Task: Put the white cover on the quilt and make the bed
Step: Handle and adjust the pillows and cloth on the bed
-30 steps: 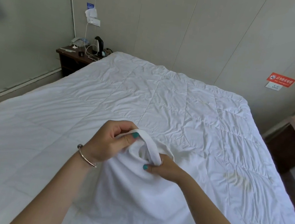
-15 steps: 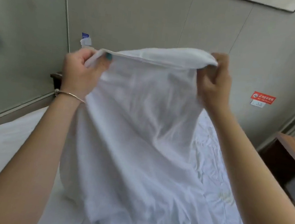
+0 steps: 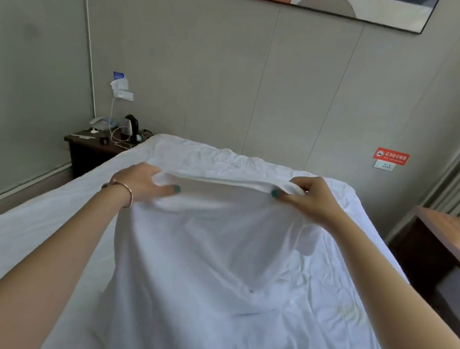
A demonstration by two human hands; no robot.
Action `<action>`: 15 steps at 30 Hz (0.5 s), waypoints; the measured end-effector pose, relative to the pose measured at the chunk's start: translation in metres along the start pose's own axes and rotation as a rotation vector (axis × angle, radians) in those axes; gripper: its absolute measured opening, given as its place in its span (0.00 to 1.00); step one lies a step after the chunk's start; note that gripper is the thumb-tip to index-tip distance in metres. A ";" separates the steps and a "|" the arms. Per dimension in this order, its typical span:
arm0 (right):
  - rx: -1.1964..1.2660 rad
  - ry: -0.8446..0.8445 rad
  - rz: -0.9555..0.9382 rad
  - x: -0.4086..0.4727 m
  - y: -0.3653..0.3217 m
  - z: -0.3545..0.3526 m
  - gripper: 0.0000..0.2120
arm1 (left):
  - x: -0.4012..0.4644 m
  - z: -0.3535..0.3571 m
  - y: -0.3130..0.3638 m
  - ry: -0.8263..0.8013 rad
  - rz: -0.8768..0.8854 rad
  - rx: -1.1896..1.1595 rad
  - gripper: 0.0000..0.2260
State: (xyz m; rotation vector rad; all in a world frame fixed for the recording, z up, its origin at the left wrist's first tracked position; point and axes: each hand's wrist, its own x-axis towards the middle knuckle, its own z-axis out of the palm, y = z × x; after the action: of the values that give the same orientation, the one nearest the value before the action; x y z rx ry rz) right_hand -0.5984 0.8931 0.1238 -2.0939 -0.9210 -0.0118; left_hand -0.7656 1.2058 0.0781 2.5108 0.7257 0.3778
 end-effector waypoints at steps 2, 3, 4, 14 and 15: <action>0.136 -0.031 0.015 -0.009 0.008 0.012 0.19 | -0.011 0.025 0.007 -0.162 0.102 0.036 0.39; 0.184 -0.049 0.008 -0.012 0.007 0.018 0.17 | -0.020 0.040 0.025 -0.187 0.211 -0.092 0.41; 0.210 -0.080 -0.002 -0.015 0.004 0.024 0.14 | -0.031 0.054 0.047 -0.192 0.315 -0.245 0.42; -0.179 -0.247 0.025 -0.048 0.026 0.039 0.12 | -0.057 0.099 0.119 0.005 0.510 -0.730 0.06; -0.196 -0.242 0.085 -0.053 0.035 0.045 0.10 | -0.059 0.099 0.119 0.020 0.513 -0.750 0.06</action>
State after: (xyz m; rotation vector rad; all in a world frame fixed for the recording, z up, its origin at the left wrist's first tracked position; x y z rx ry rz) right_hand -0.6291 0.8788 0.0534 -2.3524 -1.0064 0.2071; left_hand -0.7249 1.0471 0.0511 1.9245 -0.0878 0.6985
